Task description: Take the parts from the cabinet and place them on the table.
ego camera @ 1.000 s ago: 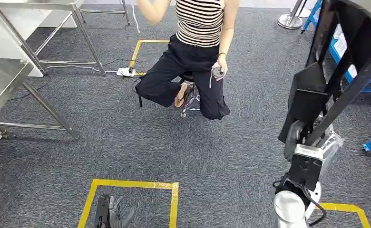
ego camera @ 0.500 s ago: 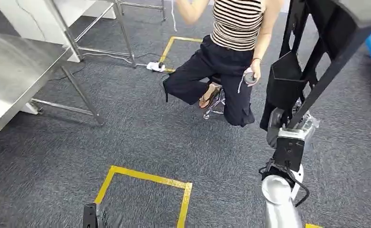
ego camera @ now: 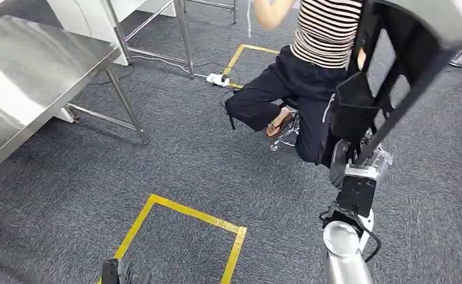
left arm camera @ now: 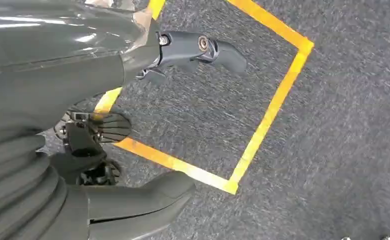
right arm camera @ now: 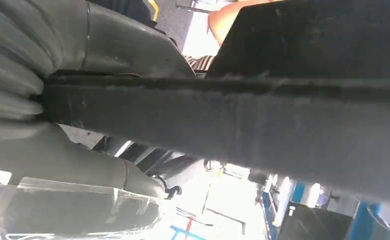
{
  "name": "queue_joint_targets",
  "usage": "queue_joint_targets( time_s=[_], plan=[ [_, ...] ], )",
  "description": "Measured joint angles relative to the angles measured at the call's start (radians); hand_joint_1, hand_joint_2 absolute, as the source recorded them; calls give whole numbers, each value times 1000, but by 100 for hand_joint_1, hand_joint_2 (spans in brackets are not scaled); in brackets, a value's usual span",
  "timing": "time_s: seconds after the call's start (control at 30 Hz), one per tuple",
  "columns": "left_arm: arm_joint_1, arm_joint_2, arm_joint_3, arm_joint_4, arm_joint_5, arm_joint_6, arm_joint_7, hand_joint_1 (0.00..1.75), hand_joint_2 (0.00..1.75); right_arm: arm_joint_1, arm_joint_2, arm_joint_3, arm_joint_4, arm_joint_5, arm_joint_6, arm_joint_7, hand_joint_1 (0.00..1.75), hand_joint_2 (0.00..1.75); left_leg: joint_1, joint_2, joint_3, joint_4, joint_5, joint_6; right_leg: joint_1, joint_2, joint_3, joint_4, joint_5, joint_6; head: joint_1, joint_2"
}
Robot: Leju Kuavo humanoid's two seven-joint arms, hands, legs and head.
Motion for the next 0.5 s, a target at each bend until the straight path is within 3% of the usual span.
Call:
queue_joint_targets(
  time_s=[0.07,0.1,0.13,0.17,0.23,0.27,0.3,0.37,0.4,0.43,0.47,0.5],
  plan=[
    [1,2,0,0,-3,-1,3,0,175,13,0,-4,-17,1,0,0,175,175,-1,-20,4,-16,8,13,1,-14,6,-4,-1,9,-1,0],
    [1,0,0,-1,-4,-2,3,0,175,16,-3,-7,-22,2,-1,0,175,175,8,-25,14,-26,17,17,-5,26,-7,14,-12,12,2,0],
    [-1,0,0,-2,-4,-2,4,0,175,20,-4,-10,-29,5,-2,0,175,175,12,-32,15,-28,20,23,-7,62,-26,57,-37,9,3,0],
    [-5,-2,0,-3,-5,-3,5,0,175,24,-6,-13,-33,7,-2,0,175,175,13,-40,14,-28,21,25,-8,80,-58,130,-70,6,7,0],
    [-6,-7,0,-3,-7,-9,9,0,175,41,-11,-20,-38,13,-5,5,175,175,14,-64,12,-28,21,25,-12,90,-135,290,-127,7,11,0],
    [-5,-7,-1,-3,-14,-11,11,0,175,52,-13,-25,-42,16,-6,8,175,175,14,-77,12,-28,21,25,-16,90,-154,323,-130,15,11,0],
    [-5,-8,-3,-3,-19,-13,16,0,175,62,-13,-30,-48,19,-8,9,175,175,16,-91,12,-27,22,24,-20,90,-144,296,-112,27,11,0],
    [-6,-10,-10,-3,-29,-17,20,0,175,74,-15,-42,-63,24,-11,10,175,175,21,-117,13,-20,20,19,-32,97,-67,136,-39,55,11,0],
    [-8,-12,-15,-3,-32,-19,21,0,175,77,-18,-48,-71,26,-11,11,175,175,22,-128,10,-11,16,12,-41,123,-20,39,-2,69,12,0],
    [-10,-12,-17,-3,-35,-22,22,0,175,79,-19,-52,-75,29,-11,11,175,175,17,-137,3,0,11,1,-39,157,-13,17,-9,66,17,0],
    [-12,-16,-20,-3,-36,-23,24,0,175,85,-19,-54,-84,31,-11,15,175,175,17,-145,-5,3,11,-3,-40,140,-9,15,-4,50,18,0],
    [-12,-17,-26,-3,-41,-24,25,0,175,92,-20,-59,-93,36,-11,17,175,175,18,-150,-9,2,15,-8,-34,135,-10,17,-3,42,14,0]
  ],
)
